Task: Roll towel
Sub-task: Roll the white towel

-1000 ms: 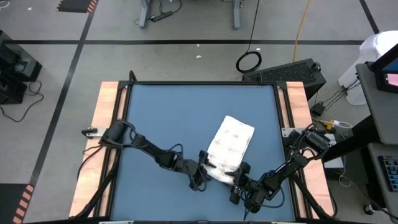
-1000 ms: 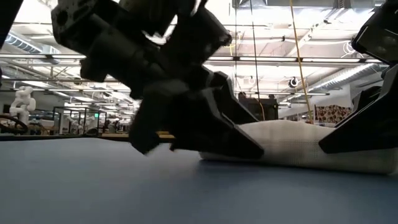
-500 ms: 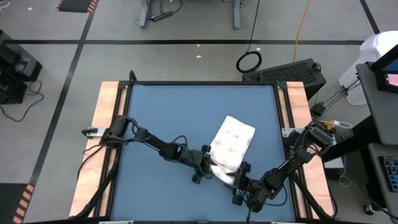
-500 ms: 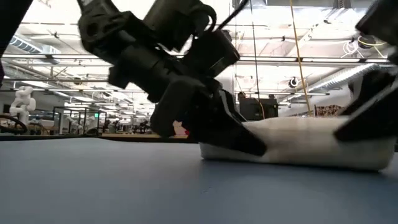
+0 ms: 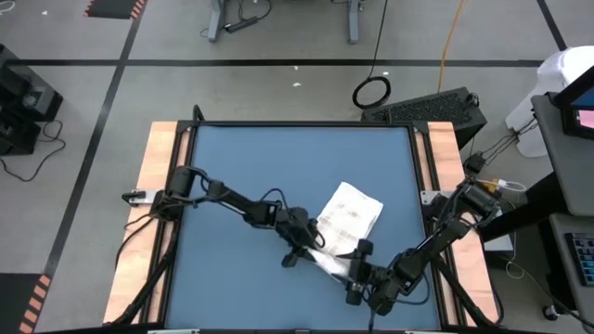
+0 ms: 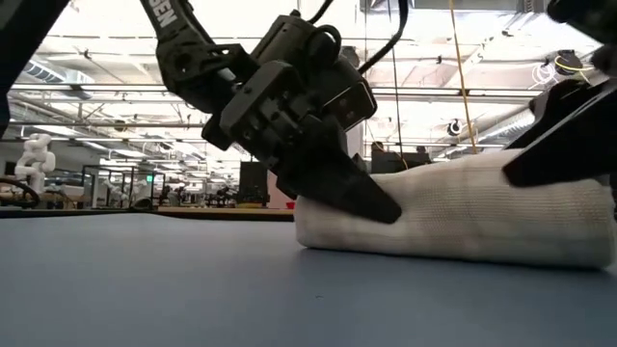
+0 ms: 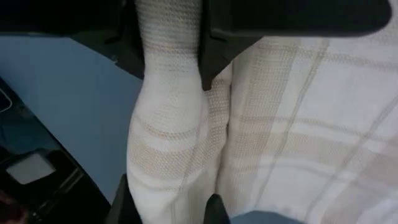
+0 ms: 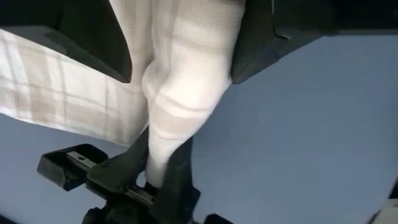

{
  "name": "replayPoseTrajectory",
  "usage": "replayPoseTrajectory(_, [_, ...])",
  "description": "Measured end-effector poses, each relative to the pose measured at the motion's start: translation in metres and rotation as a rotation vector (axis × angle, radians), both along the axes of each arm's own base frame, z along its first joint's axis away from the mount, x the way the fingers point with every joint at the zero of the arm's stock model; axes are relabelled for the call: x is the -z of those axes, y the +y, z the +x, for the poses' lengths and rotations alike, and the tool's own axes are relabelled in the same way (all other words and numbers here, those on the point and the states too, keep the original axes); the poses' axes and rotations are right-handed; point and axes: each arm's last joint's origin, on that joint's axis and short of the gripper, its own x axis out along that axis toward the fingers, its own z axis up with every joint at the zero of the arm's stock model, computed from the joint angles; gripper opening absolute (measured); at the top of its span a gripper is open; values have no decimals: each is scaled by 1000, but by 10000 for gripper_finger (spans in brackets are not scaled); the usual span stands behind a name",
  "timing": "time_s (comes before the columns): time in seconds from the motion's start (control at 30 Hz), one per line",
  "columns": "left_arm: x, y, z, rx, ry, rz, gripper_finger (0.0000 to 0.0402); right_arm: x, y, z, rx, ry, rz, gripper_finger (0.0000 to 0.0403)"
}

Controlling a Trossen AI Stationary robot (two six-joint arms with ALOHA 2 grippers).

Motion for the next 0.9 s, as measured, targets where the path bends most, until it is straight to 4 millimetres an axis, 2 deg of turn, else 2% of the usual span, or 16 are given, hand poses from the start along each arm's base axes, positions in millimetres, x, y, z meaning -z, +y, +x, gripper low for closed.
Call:
replayPoseTrajectory(0.23, [-5,8,7,-28,87,10,86,-1,-3,1,14,8,-10,265])
replayPoseTrajectory(0.4, [-6,11,8,-36,96,12,82,-27,-11,-7,79,-25,104,248])
replayPoseTrajectory(0.57, [-5,8,8,-38,98,18,83,-51,-32,-28,166,72,153,213])
replayPoseTrajectory(0.73, [-5,5,7,-71,135,-6,83,-41,-66,-42,351,243,54,161])
replayPoseTrajectory(0.9, [-5,7,7,-106,166,-33,84,-21,-98,-27,394,331,90,93])
